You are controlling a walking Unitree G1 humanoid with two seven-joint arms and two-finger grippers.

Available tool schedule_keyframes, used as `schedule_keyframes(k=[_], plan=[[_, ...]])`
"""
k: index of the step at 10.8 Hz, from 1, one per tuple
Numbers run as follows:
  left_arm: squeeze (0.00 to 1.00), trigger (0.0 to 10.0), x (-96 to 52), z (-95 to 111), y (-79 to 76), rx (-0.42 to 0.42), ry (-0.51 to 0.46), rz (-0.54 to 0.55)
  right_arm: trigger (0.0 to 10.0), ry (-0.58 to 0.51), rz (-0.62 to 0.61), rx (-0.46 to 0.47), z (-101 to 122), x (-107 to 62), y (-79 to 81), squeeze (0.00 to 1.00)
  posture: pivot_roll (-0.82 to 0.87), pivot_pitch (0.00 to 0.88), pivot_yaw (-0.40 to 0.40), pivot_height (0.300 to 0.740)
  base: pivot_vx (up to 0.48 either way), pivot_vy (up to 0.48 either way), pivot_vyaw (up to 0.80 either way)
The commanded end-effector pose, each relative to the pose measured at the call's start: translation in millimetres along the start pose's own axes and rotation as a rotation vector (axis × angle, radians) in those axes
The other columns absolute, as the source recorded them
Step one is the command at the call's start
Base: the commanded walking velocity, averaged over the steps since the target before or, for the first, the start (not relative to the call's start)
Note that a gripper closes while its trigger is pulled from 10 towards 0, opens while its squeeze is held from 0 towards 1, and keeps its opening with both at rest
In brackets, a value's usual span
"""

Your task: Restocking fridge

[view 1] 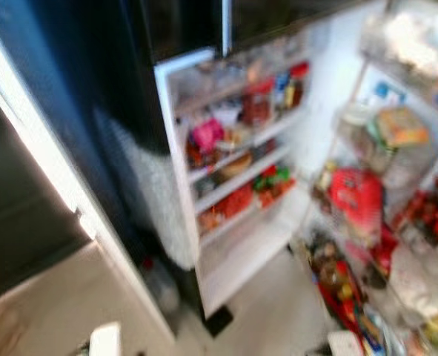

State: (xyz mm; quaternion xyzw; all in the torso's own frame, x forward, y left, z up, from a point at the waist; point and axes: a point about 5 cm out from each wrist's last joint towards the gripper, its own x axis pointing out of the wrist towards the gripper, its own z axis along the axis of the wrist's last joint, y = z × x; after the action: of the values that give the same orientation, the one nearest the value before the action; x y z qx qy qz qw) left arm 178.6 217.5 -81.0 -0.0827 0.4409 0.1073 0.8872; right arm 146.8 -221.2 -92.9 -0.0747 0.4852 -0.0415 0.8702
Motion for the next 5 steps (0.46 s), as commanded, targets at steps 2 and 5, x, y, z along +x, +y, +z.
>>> schedule_keyframes(k=[2, 5], plan=[[0.00, 10.0, -2.0, -5.7, 10.3, -0.011, 0.029, 0.028, 10.0, -0.008, 0.009, 0.020, 3.3, 0.8, 5.8, 0.00, -0.12, 0.000, 0.028, 0.740, 0.000, 0.336, 0.00], [0.00, 10.0, -1.8, -4.3, 10.7, -0.005, 0.024, 0.029, 10.0, -0.008, 0.010, 0.023, 3.3, 0.8, 6.3, 0.00, -0.13, 0.000, 0.033, 0.740, 0.000, 0.112, 0.00]])
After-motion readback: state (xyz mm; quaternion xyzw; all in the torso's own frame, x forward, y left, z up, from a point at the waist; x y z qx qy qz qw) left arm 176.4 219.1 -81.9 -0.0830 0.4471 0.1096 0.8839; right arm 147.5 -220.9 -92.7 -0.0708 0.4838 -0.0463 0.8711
